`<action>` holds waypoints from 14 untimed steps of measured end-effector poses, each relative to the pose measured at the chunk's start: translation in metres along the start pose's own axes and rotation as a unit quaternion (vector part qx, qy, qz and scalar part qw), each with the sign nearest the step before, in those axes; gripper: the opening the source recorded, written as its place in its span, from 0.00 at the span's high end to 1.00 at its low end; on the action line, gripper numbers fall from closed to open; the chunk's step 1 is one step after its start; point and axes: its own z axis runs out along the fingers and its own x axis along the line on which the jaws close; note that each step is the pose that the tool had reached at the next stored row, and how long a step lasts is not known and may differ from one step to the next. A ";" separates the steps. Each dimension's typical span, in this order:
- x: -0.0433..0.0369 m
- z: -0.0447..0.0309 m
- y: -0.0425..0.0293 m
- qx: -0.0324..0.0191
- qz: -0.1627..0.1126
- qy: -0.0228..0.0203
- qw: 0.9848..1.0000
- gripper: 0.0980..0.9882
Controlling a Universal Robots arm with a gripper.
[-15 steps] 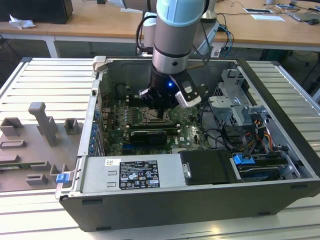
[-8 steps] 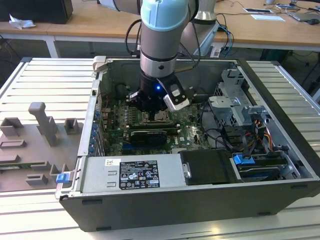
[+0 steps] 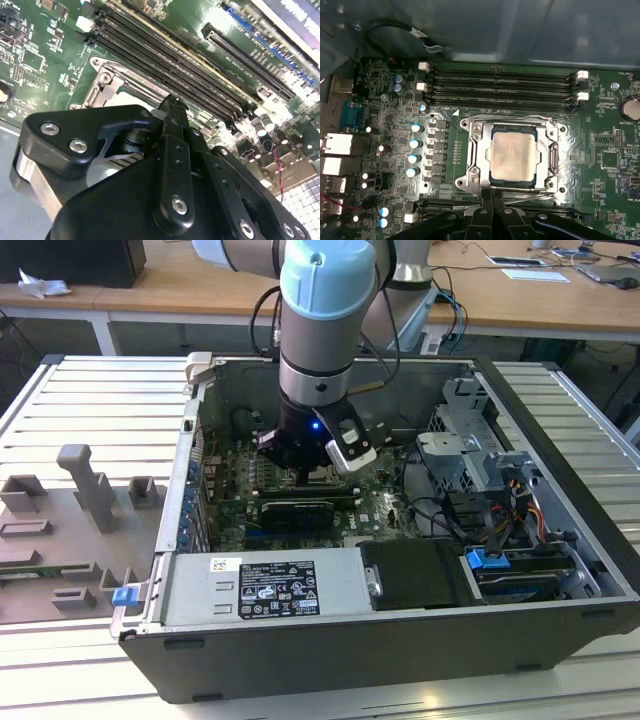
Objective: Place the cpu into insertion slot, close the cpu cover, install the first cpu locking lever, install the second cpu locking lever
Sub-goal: 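Install the second cpu locking lever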
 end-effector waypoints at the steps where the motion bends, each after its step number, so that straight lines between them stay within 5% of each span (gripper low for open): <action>1: 0.0013 -0.0002 -0.0017 -0.002 0.000 0.000 1.000 0.99; 4: 0.0058 -0.0008 -0.0054 -0.009 0.000 -0.001 1.000 0.99; 9: 0.0153 -0.0010 -0.0099 -0.027 -0.001 -0.002 1.000 0.99; 14: 0.0165 0.0066 -0.0112 -0.034 -0.001 -0.003 0.999 0.99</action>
